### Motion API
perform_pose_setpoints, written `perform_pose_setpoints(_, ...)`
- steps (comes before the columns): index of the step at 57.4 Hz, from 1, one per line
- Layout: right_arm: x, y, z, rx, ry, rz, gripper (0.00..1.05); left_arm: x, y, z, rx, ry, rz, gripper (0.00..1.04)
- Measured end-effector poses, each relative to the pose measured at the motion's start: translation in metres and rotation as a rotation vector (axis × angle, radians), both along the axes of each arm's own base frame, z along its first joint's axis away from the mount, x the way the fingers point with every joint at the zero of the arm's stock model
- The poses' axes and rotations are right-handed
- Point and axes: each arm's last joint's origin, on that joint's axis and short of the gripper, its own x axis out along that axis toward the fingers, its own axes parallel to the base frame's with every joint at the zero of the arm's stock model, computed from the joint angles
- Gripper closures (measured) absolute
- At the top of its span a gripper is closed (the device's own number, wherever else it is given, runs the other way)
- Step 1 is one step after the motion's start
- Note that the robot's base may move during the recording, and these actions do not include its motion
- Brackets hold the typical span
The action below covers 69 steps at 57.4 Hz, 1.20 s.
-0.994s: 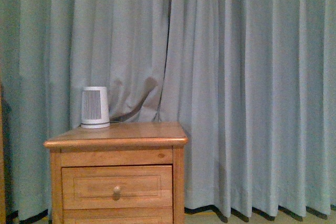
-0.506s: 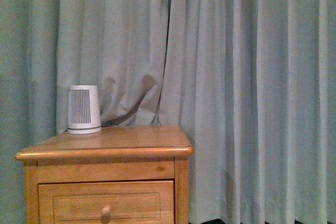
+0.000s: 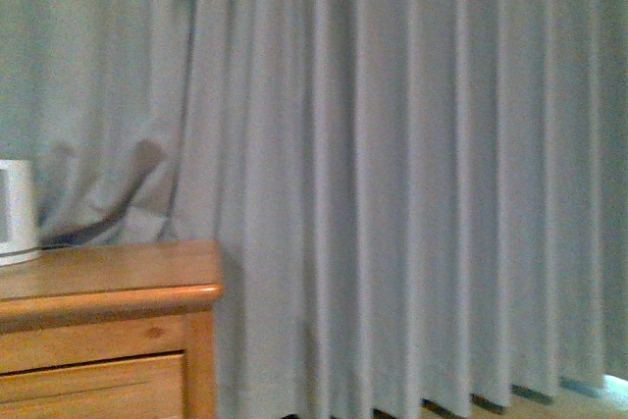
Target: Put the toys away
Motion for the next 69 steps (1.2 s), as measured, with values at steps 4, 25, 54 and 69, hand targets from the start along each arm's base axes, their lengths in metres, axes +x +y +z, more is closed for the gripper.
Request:
perform_pose_setpoints(4, 0.0000, 0.0000, 0.0000, 0.000, 0.000, 0.000, 0.93, 0.0000, 0.0001, 0.0000, 0.000, 0.000, 0.002, 0.06)
perform_pose_setpoints(25, 0.0000, 0.0001, 0.0000, 0.000, 0.000, 0.003, 0.93, 0.0000, 0.0000, 0.0000, 0.000, 0.000, 0.002, 0.06)
perform_pose_setpoints(54, 0.0000, 0.0001, 0.0000, 0.000, 0.000, 0.003, 0.93, 0.0000, 0.0000, 0.0000, 0.000, 0.000, 0.002, 0.06)
perform_pose_setpoints(69, 0.0000, 0.0001, 0.0000, 0.000, 0.000, 0.003, 0.93, 0.0000, 0.0000, 0.0000, 0.000, 0.000, 0.001, 0.06)
